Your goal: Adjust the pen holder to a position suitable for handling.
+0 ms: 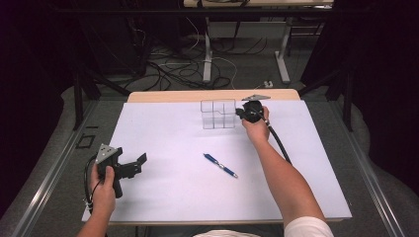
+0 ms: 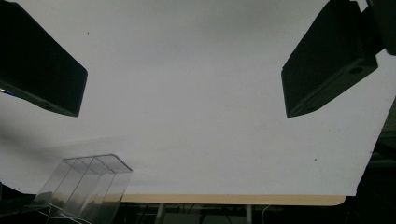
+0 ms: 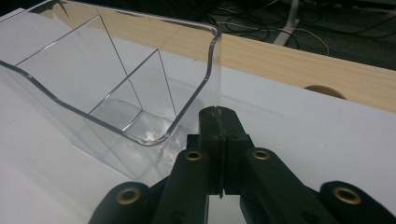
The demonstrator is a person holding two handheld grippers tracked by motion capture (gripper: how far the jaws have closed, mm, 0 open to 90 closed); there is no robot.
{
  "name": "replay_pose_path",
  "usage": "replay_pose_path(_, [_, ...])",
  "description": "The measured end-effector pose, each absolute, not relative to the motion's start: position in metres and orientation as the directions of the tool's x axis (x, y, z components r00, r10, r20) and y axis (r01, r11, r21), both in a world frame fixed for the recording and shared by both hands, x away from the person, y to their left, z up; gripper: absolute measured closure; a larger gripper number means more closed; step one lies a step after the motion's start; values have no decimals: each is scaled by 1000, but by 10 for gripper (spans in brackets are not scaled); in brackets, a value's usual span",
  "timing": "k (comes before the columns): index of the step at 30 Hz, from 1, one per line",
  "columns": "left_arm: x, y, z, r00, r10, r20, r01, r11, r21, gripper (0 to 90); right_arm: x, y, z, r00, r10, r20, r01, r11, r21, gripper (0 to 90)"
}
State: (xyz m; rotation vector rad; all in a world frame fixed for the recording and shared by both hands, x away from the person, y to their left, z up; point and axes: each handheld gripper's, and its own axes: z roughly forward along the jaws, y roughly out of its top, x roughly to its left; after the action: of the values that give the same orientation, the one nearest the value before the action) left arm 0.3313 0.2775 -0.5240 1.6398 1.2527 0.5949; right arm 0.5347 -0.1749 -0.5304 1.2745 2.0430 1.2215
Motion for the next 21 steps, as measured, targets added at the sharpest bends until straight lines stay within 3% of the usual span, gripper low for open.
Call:
replay_pose_path(10, [331,278,-524,358,918,-168,455,-15,890,2,533,-164,-529,-498,863,86,490,198,849,896])
replay_pose_path(21, [331,276,-523,359,917,-173,458,-12,889,2,518,-173,-515,-494,865,84,461,179,869,779])
